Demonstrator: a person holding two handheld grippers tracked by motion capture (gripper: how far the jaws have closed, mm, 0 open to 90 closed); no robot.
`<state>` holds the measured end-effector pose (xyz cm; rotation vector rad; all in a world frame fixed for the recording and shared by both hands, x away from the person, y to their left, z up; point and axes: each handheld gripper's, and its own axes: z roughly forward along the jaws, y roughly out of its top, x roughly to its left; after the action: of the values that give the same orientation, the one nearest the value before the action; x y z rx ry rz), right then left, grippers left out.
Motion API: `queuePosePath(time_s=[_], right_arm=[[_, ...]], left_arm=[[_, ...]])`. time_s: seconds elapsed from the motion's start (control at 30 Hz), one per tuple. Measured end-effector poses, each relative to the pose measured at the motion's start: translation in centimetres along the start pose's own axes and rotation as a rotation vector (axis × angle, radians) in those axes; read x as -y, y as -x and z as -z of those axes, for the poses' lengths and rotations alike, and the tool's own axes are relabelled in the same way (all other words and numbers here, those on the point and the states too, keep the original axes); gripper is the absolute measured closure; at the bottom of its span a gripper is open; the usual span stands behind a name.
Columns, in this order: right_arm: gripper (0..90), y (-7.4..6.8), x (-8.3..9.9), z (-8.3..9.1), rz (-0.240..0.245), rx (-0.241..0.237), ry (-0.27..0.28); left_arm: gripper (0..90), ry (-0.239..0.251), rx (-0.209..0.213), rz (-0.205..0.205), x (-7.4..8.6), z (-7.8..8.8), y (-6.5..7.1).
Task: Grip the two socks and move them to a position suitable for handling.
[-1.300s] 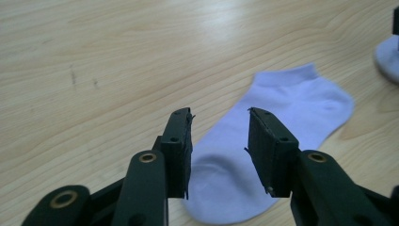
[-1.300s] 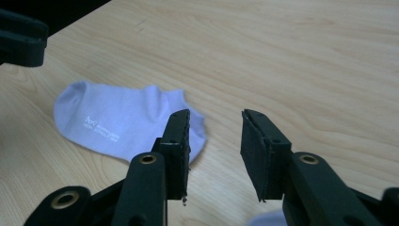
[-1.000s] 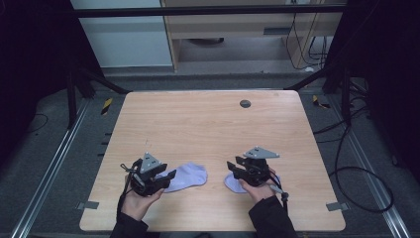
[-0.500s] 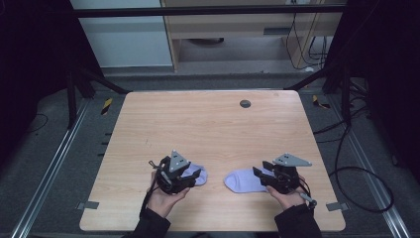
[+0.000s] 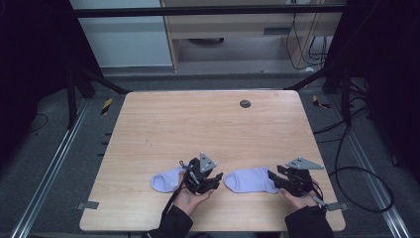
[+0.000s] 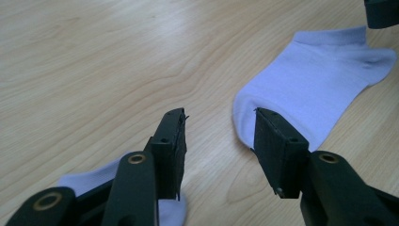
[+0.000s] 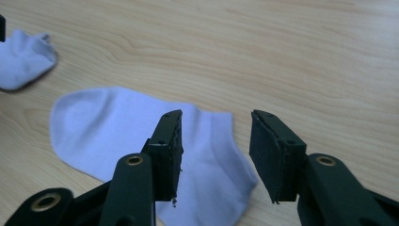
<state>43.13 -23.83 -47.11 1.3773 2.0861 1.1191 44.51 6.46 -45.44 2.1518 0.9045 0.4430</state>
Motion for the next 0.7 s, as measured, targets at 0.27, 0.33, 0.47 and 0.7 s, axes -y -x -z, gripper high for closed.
queuePosePath(time_s=[0.27, 0.33, 0.47, 0.7], right_arm=[[58.5, 1.3, 0.8, -0.6, 0.0, 0.024, -0.067], [59.2, 1.5, 1.0, -0.8, 0.0, 0.027, -0.078], [61.4, 1.6, 1.2, -1.1, 0.003, 0.032, -0.105], [68.6, 1.6, 1.5, -1.7, 0.012, 0.031, -0.153]], left_arm=[[57.5, -0.05, -0.007, -0.009, 0.1, -2.2, 1.0], [58.8, -0.063, 0.001, -0.006, 0.2, -2.6, 1.1], [65.5, -0.082, 0.014, 0.001, 0.3, -3.3, 1.4], [75.5, -0.12, 0.023, 0.007, 0.6, -4.4, 1.8]])
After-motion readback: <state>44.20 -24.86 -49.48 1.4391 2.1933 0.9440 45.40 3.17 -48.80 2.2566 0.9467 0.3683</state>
